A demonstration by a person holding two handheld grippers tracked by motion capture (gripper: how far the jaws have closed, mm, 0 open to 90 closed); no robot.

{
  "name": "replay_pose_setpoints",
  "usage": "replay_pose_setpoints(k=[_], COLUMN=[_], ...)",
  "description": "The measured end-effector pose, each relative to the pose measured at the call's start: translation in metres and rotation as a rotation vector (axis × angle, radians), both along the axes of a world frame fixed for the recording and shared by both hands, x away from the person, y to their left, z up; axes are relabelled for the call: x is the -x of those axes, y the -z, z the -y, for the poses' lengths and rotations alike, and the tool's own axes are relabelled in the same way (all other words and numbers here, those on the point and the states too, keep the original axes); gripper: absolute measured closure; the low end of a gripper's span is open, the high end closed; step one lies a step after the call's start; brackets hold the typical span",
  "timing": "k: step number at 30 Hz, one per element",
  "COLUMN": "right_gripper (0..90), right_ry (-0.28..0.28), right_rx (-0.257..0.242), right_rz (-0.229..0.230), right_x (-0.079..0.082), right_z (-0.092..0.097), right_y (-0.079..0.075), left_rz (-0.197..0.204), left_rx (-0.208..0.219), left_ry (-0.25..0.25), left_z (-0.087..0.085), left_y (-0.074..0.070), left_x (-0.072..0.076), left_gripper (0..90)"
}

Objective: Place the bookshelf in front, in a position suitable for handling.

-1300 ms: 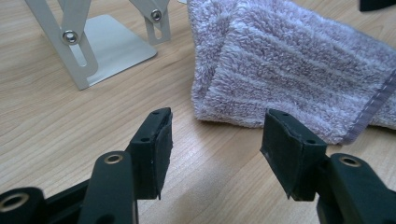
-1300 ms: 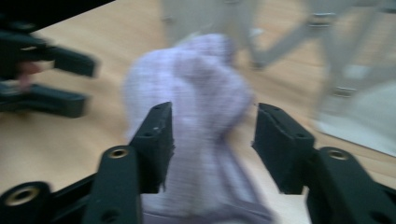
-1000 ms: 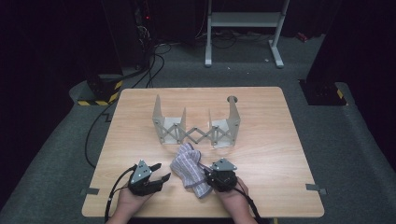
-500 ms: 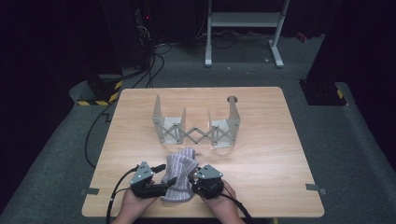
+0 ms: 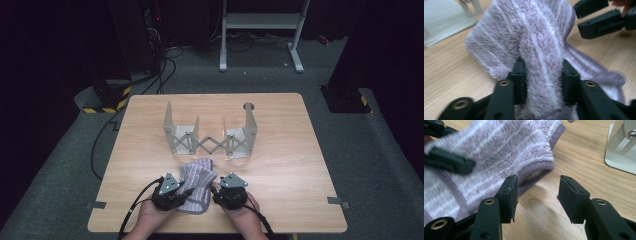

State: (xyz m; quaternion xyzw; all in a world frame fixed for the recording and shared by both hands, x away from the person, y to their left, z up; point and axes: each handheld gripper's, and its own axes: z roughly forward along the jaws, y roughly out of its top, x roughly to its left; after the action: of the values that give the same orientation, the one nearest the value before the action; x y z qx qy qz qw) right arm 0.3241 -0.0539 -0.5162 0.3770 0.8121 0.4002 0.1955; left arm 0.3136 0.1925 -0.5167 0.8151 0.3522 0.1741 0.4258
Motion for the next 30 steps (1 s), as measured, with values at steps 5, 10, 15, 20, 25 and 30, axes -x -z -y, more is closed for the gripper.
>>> replay_pose_setpoints(k=[5, 10, 15, 20, 25, 30], right_gripper=[50.1, 50.2, 50.0, 49.4, 49.1, 49.0], right_ry=[0.004, -0.003, -0.020, -0.037, -0.069, -0.078], right_rx=[-0.001, -0.008, -0.026, -0.034, -0.033, -0.028], right_rz=[0.007, 0.007, 0.008, 0.010, 0.006, 0.007], right_x=[0.001, -0.002, -0.009, -0.015, -0.019, -0.021], right_z=[0.001, 0.001, -0.003, -0.010, -0.021, -0.025], right_y=[-0.001, -0.002, -0.004, -0.005, -0.004, -0.004], left_rz=[0.034, 0.072, 0.073, 0.045, -0.012, -0.039], left_rx=[0.056, 0.047, 0.040, 0.029, 0.001, 0.014], left_ry=[-0.082, -0.229, -0.333, -0.396, -0.478, -0.481], left_z=[-0.037, -0.083, -0.111, -0.130, -0.154, -0.161], left_y=[-0.015, -0.023, -0.024, -0.020, -0.012, -0.009], left_x=[-0.001, 0.003, 0.011, 0.017, 0.020, 0.020], left_gripper=[67.5, 67.7, 67.6, 67.1, 66.3, 61.8])
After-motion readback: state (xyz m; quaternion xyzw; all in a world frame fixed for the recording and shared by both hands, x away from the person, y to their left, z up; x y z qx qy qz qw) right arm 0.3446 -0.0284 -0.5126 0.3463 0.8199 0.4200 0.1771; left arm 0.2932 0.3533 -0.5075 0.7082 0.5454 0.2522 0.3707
